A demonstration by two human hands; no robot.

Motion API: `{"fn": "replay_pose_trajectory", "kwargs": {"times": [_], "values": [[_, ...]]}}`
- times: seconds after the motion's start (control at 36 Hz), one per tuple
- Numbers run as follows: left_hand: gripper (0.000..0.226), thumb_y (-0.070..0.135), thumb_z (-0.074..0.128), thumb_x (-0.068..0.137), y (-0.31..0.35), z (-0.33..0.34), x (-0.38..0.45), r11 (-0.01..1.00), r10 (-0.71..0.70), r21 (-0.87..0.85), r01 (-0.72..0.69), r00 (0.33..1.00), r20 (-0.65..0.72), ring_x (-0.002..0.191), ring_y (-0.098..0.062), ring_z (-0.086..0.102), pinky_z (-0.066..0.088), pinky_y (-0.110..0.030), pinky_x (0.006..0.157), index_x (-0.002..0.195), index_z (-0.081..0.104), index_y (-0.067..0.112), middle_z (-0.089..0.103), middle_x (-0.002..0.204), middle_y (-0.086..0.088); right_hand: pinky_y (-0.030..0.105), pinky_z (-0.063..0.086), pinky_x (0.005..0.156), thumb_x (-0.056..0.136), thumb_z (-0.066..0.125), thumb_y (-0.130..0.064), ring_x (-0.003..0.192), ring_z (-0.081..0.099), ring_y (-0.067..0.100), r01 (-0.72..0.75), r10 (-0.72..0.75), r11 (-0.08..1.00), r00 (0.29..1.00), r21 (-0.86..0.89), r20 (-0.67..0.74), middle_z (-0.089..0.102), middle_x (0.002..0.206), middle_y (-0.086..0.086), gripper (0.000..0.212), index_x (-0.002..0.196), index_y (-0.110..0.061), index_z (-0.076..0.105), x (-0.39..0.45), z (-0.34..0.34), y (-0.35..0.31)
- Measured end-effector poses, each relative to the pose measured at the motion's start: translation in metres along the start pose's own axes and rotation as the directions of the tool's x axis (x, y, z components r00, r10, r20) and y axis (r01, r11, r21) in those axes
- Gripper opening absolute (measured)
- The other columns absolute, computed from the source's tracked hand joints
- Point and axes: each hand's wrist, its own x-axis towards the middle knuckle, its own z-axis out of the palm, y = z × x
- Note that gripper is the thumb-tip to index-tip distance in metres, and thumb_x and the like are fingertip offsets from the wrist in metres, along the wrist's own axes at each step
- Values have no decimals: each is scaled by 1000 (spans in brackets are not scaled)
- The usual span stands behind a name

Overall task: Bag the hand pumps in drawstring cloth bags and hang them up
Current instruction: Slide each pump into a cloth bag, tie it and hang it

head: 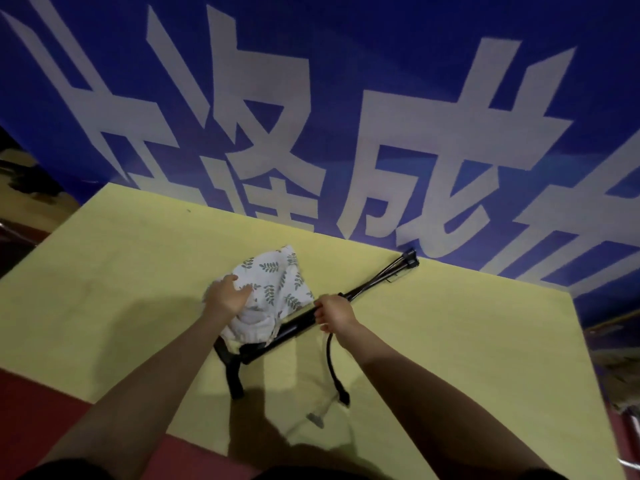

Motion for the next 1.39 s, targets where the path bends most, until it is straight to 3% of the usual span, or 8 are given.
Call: {"fn": "replay_pose_trajectory", "kwargs": {"times": [0.11,0.33,0.47,0.69,0.81,0.89,1.14,1.39], "values": [[65,45,63,87,-17,-7,34,995,30,95,-27,999,-33,124,-39,47,35,-39,105,140,46,13,52,131,-24,36,43,62,92,47,-21,63,49,24,80,-91,984,994,-161,-63,52,73,8,20,73,-12,48,29,27,-16],[79,55,64,81,-40,-16,80,987,-83,143,77,996,37,126,-38,45,40,-42,98,143,39,13,49,136,-19,41,41,101,91,53,-40,122,48,39,88,-207,768,972,-634,-115,50,131,22,59,136,-3,45,80,52,-24],[28,34,58,94,-47,-13,77,998,-13,-51,28,961,278,95,-25,65,47,-29,77,100,69,10,70,108,-15,31,41,77,92,47,-41,95,57,30,49,-106,689,994,-723,-34,58,90,10,33,84,-12,58,92,49,-17],[34,38,53,96,31,-32,34,694,138,-685,223,892,431,99,-29,70,50,-43,96,115,67,14,73,106,-12,38,52,74,97,52,-30,80,58,26,78,-78,997,990,-1,-118,61,82,10,28,77,-11,58,81,33,-31],[46,40,53,95,68,-37,6,580,268,-745,330,786,557,115,-35,61,43,-47,104,128,60,9,65,123,-18,34,42,84,95,54,-29,101,53,27,213,-253,955,948,-206,-192,58,107,13,25,109,-9,58,58,6,-39],[48,35,50,96,89,-38,-17,535,390,-779,327,722,571,121,-35,57,41,-46,106,134,53,6,61,129,-20,33,31,104,94,57,-36,127,36,22,389,-542,807,787,-444,-294,48,128,6,42,130,-14,52,25,-10,-44],[38,12,51,96,151,-23,-94,410,501,-893,188,771,392,103,-22,65,55,-30,81,134,51,8,64,122,-16,20,51,79,94,61,-25,92,66,4,682,-682,731,730,-8,-30,70,99,-12,17,110,-18,63,-84,-38,-32],[35,32,63,90,159,9,-178,651,460,-757,-54,821,338,92,-16,65,50,-31,81,118,60,10,69,103,-3,23,49,62,95,58,-22,72,63,10,684,-630,726,703,70,-332,71,82,6,15,88,-12,67,-112,-88,-7]]}}
